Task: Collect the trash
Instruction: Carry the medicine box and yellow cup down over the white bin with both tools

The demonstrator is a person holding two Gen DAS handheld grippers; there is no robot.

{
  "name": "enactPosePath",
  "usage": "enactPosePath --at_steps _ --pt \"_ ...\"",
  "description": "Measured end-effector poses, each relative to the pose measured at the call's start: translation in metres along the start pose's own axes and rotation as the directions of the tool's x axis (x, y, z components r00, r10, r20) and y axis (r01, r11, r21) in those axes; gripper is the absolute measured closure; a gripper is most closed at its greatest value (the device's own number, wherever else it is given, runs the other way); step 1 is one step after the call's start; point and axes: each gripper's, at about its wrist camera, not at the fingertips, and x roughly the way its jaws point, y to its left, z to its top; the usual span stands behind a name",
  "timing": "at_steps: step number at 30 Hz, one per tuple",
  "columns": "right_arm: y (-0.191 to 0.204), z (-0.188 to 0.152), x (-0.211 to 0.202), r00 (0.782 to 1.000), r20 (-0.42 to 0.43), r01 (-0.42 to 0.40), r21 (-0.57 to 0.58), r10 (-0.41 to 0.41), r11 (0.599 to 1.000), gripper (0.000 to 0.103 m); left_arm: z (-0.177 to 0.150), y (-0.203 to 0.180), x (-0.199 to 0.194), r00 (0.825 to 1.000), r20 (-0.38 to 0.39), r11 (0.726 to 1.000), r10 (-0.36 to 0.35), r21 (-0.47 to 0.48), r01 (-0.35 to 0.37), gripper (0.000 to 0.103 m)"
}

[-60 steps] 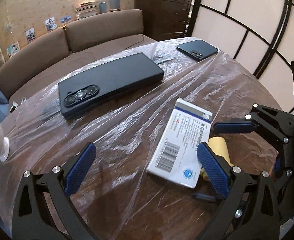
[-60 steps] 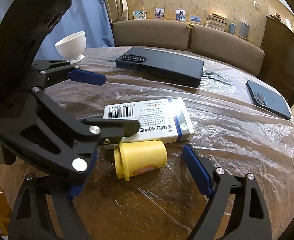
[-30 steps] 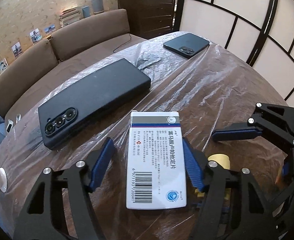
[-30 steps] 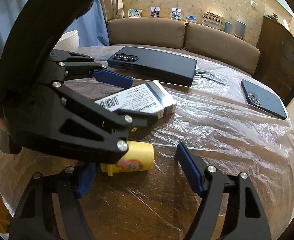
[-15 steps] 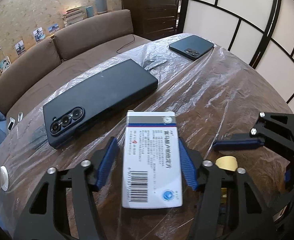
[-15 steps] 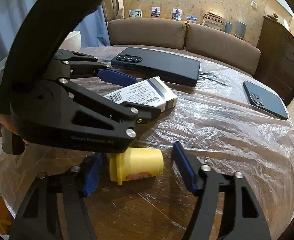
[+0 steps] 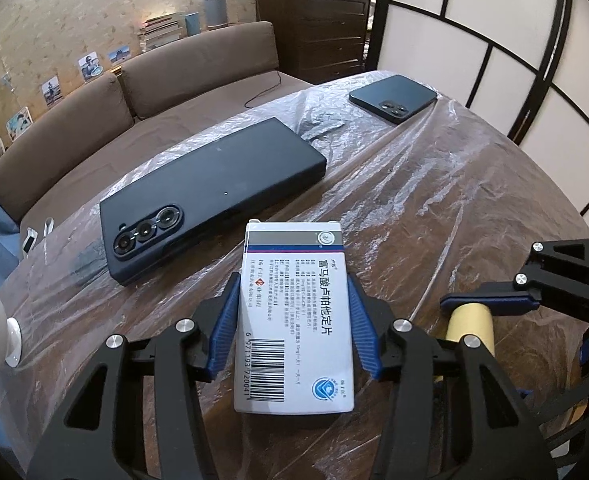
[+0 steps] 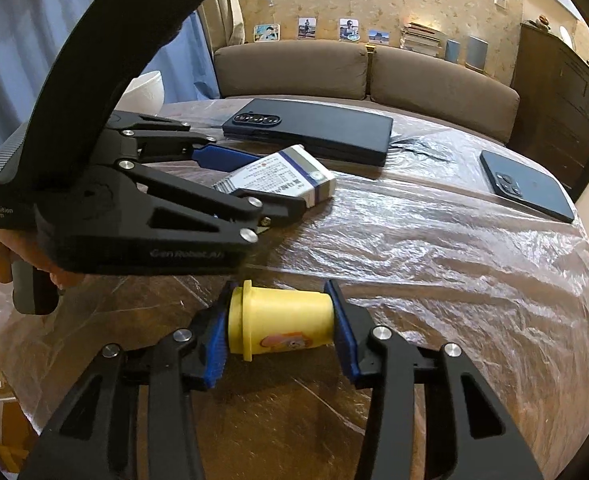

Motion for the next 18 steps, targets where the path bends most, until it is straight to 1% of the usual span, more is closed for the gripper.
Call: enactPosePath --at_steps 6,11,18 --pt "-0.014 -0.003 -0.009 1.000 0.018 0.005 0.042 -0.006 0.999 0.059 -0.002 0.003 -0.008 1.000 0.014 1.000 0.004 -0.028 -0.004 0.051" --pt "-0.023 -0.005 -0.014 1.000 0.023 0.007 0.069 -0.009 0.998 0.059 -0.009 0.004 -0.018 1.000 0.026 0.998 0.003 -0.068 -0.002 0.051" --pt "-0.023 -0.014 -0.022 1.000 0.025 0.006 0.072 -0.007 0.997 0.059 -0.022 -0.006 -0.035 0.999 0.037 0.996 0.017 -0.089 -0.014 0.051"
